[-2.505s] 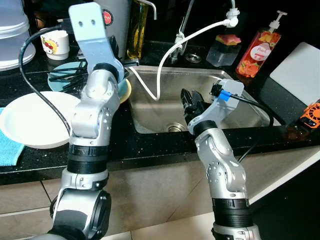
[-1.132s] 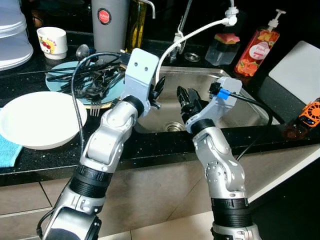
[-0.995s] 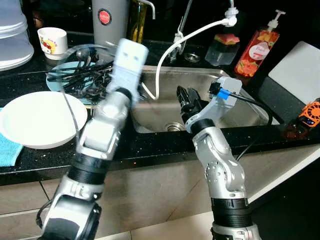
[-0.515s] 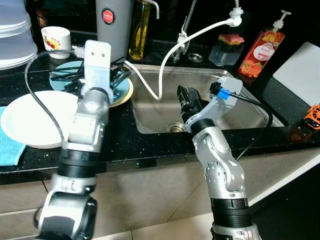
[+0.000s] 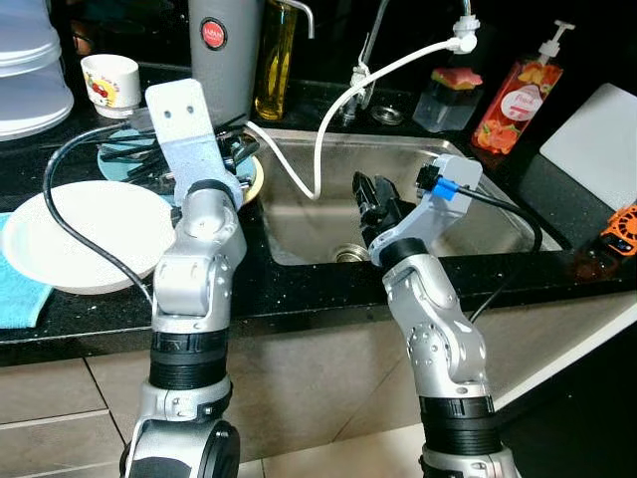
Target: Kitchen organization
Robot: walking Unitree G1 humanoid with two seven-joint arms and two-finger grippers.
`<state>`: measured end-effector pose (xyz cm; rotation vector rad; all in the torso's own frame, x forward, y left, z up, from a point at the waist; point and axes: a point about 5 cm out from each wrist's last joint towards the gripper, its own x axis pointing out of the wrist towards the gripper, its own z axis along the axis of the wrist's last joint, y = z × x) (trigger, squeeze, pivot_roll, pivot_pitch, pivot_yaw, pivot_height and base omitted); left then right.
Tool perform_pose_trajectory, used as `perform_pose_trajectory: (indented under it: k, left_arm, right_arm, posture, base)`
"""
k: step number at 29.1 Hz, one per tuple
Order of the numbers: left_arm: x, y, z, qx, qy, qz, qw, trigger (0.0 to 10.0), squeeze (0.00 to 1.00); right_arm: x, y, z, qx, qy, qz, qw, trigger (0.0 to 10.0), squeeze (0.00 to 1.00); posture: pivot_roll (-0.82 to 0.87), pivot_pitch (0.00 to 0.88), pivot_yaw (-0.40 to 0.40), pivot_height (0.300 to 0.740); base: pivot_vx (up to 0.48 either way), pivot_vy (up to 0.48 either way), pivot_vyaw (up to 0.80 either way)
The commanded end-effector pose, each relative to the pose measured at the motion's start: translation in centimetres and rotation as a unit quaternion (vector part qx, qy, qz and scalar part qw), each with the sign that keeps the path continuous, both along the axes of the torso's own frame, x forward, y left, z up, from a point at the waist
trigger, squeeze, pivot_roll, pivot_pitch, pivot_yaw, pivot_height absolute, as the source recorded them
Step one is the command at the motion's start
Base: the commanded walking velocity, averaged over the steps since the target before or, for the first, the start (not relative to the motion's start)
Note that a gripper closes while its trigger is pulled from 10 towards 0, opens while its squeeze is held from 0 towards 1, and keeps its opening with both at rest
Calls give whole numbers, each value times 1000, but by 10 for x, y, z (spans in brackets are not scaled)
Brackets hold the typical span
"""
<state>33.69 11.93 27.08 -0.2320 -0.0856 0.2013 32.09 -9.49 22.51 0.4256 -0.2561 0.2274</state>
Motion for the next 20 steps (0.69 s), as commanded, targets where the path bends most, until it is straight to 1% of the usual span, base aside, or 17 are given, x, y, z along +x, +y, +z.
perform_pose_trajectory:
  k: [1, 2, 3, 5, 6, 7, 8, 9, 10, 11, 13, 14, 16, 17, 18, 19, 20]
  left_arm:
    - [-4, -21, -16, -44, 41, -33, 998, 10000, 0]
    - [-5, -21, -20, -40, 47, -32, 998, 10000, 0]
    - [-5, -19, -22, -14, 50, -23, 998, 10000, 0]
    - [-6, -16, -13, 81, 12, -3, 997, 10000, 0]
    - [-5, -15, -8, 149, -10, 3, 989, 10000, 0]
    - [-4, -15, -5, 196, -22, 0, 980, 10000, 0]
    - [-4, -15, -4, 222, -26, -3, 975, 10000, 0]
    - [-1, -22, -6, 284, -32, -48, 957, 10000, 0]
    - [-1, -22, -6, 284, -32, -48, 957, 10000, 0]
    - [1, -26, -9, 323, -31, -81, 942, 10000, 0]
    - [5, -18, -12, 417, -21, -142, 897, 10000, 0]
    - [7, -11, -10, 447, -17, -158, 880, 10000, 0]
    - [8, 2, -7, 495, -3, -184, 849, 10000, 0]
    - [7, 10, -5, 524, 7, -199, 828, 10000, 0]
    - [7, 10, -5, 524, 7, -199, 828, 10000, 0]
    - [5, 18, -5, 553, 22, -211, 806, 10000, 0]
    - [4, 22, -6, 571, 32, -218, 790, 10000, 0]
  right_arm:
    - [-2, -3, -1, 12, -1, -12, 1000, 10000, 0]
    - [-2, -3, -1, 12, -1, -11, 1000, 10000, 0]
    - [-2, -3, -1, 12, -1, -11, 1000, 10000, 0]
    - [-2, -3, -1, 12, -1, -10, 1000, 10000, 0]
    - [-2, -3, -1, 12, -1, -10, 1000, 10000, 0]
    - [-2, -3, -1, 12, 0, -11, 1000, 10000, 0]
    - [-2, -3, -1, 12, 0, -11, 1000, 10000, 0]
    - [-2, -3, -1, 12, 0, -11, 1000, 10000, 0]
    - [-2, -3, -1, 12, 0, -11, 1000, 10000, 0]
    - [-2, -3, -1, 12, 0, -11, 1000, 10000, 0]
    - [-2, -3, -1, 12, 0, -11, 1000, 10000, 0]
    - [-2, -3, -2, 13, 0, -12, 1000, 10000, 0]
    - [-2, -3, -2, 14, 1, -13, 1000, 10000, 0]
    - [-2, -3, -3, 15, 2, -13, 1000, 10000, 0]
    - [-2, -3, -3, 15, 2, -13, 1000, 10000, 0]
    - [-2, -3, -3, 15, 2, -12, 1000, 10000, 0]
    - [-2, -2, -3, 15, 2, -11, 1000, 10000, 0]
  posture:
    - [250, 0, -136, 740]
    - [250, 0, -136, 740]
    - [251, 0, -137, 740]
    - [251, 0, -137, 740]
    - [254, 0, -137, 740]
    - [254, 0, -137, 740]
    - [254, 0, -137, 740]
    - [254, 0, -136, 740]
    - [254, 0, -136, 740]
    - [254, 0, -136, 740]
    - [256, 0, -132, 740]
    - [256, 0, -132, 740]
    - [266, 0, -131, 740]
    - [270, 0, -132, 740]
    - [270, 0, -132, 740]
    - [272, 0, -133, 740]
    - [272, 0, -133, 740]
  base:
    - [0, 0, 0]
    - [0, 0, 0]
    - [0, 0, 0]
    - [0, 0, 0]
    - [0, 0, 0]
    - [0, 0, 0]
    - [0, 0, 0]
    - [0, 0, 0]
    - [0, 0, 0]
    - [0, 0, 0]
    - [0, 0, 0]
    - [0, 0, 0]
    - [0, 0, 0]
    - [0, 0, 0]
    - [0, 0, 0]
    - [0, 0, 0]
    - [0, 0, 0]
